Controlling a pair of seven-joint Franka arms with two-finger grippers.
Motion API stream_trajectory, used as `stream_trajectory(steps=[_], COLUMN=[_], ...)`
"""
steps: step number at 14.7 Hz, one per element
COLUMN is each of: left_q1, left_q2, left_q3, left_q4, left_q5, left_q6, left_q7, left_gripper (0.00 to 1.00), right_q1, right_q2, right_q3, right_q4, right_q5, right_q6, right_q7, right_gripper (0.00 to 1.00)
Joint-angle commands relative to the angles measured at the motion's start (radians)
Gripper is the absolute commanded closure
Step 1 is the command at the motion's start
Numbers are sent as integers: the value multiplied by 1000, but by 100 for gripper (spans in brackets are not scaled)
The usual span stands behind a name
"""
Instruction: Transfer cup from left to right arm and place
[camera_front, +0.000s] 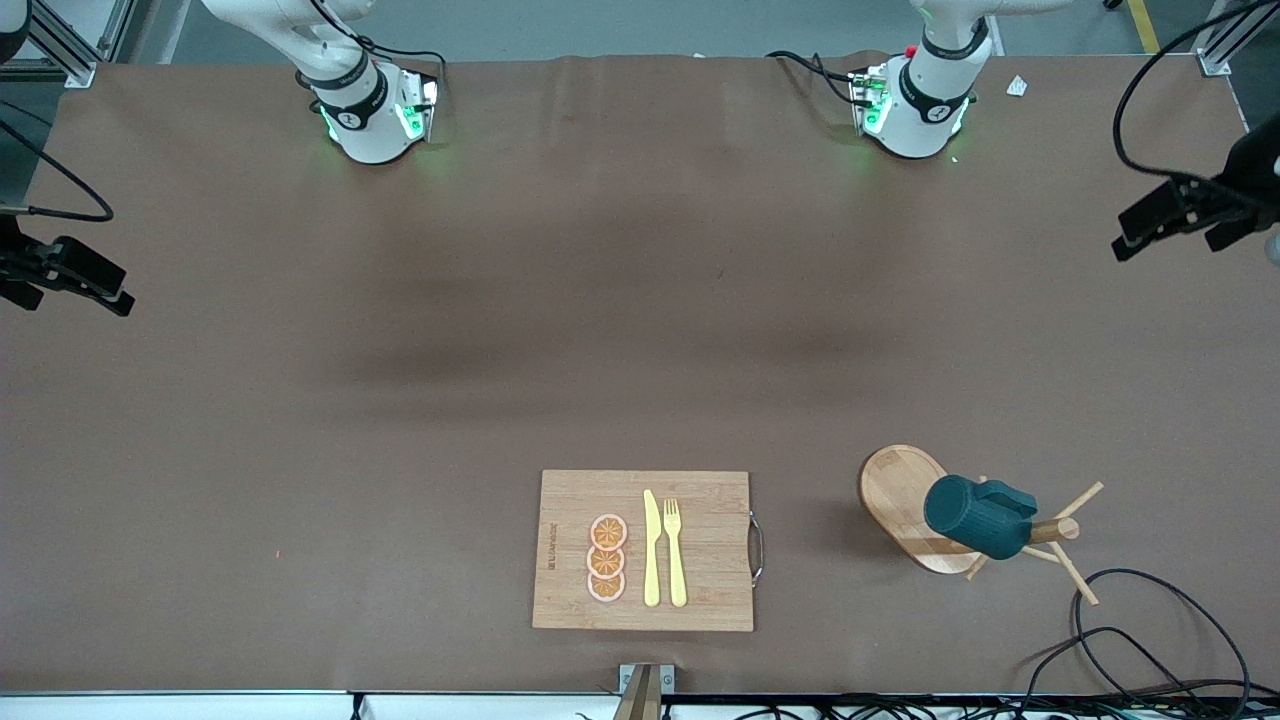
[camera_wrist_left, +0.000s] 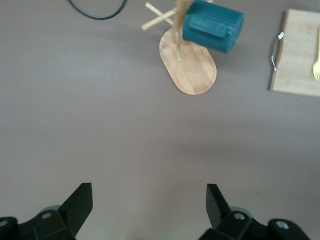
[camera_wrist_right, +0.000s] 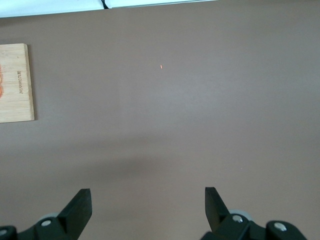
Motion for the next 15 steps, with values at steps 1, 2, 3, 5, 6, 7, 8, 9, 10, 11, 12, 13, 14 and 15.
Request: stream_trajectory(steps=[1, 2, 3, 5, 6, 7, 8, 9, 10, 11, 12, 13, 14, 15], left_q1=[2, 1, -1, 2, 1, 2, 1, 1, 2, 2, 2, 2, 1, -1], left_q2=[105, 125, 154, 208, 234, 260, 280, 302, 323, 338, 346, 365, 384, 407], left_q3=[8, 8, 6, 8, 8, 8, 8, 8, 6, 6, 8, 8, 8, 8], left_q4=[74, 73, 74, 73, 73, 73, 73, 73, 73, 71, 63, 63, 65, 68], left_q5=[-19, -21, -25, -103, -128, -134, -134, -134, -142, -180, -233, -273, -312, -336], left_q6=[61, 93, 136, 230, 256, 294, 336, 369, 409, 460, 518, 555, 577, 598], left_q7=[-112, -151, -210, -309, -365, -443, -512, -567, -607, -650, -681, -704, -751, -797], left_gripper=[0, 0, 0, 0, 0, 0, 0, 0, 0, 0, 0, 0, 0, 0], right_q1=[0, 0, 0, 0, 0, 0, 0, 0, 0, 0, 0, 0, 0, 0], right_q2=[-24, -24, -24, -24, -24, -24, -24, -24, -24, -24, -24, -24, -24, -24], right_q3=[5, 5, 5, 5, 5, 5, 5, 5, 5, 5, 5, 5, 5, 5], right_q4=[-15, -15, -15, -15, -15, -15, -15, -15, -15, -15, -15, -15, -15, -15], right_q5=[-22, -22, -21, -22, -22, -22, -22, -22, -22, -22, -22, -22, -22, -22], right_q6=[-5, -5, -5, -5, -3, -3, -3, -5, -3, -3, -3, -3, -3, -3], right_q7=[-7, -5, -5, -5, -5, -5, -5, -5, -5, -5, -5, -5, -5, -5], right_gripper=[0, 0, 0, 0, 0, 0, 0, 0, 0, 0, 0, 0, 0, 0])
